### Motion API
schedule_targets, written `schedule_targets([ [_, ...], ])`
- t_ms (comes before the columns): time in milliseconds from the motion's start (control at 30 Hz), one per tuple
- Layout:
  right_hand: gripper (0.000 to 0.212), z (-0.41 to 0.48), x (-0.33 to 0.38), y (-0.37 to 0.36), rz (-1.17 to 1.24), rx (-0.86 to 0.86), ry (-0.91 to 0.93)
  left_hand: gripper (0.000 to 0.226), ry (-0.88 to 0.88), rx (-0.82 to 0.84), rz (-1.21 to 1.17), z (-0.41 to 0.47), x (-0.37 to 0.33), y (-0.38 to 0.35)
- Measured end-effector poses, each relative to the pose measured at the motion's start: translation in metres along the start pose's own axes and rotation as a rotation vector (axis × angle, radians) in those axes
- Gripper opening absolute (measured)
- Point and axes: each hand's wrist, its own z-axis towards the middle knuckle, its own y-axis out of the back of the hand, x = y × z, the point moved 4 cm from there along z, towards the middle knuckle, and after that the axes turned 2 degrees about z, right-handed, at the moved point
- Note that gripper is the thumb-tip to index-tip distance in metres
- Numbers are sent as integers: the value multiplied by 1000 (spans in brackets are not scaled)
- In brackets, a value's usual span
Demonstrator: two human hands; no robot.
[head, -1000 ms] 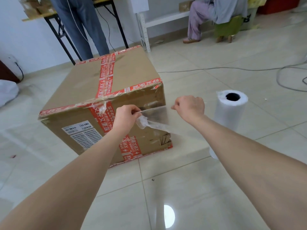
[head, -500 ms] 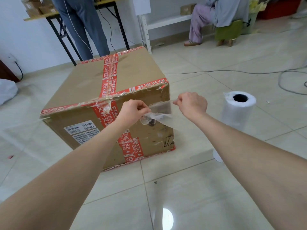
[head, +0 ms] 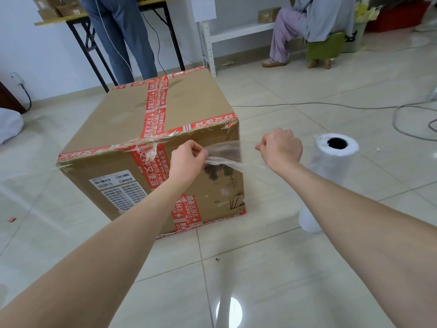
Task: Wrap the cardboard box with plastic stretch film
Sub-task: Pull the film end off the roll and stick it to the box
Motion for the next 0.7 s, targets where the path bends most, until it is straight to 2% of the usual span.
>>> schedule_targets([
  [167,35,2,-4,-3,-5,-17,-31,18,-291,-246,593,-4,-10,8],
  [267,36,3,-1,-7,-25,-38,-33,19,-381,-302,807,-1,-9,3],
  [400,36,7,3,-13,-34,-60,-31,12,-523,-324,969,2,-9,2],
  [500,35,11,3,-18,-36,-82,-23,21,-630,-310,1049,8,-9,2],
  [600,35,13,4,-21,-37,-105,-17,47,-797,-297,1039,12,-10,3],
  [700,35,15,4,-22,-33,-121,-5,72,-1040,-273,1043,12,-11,9],
])
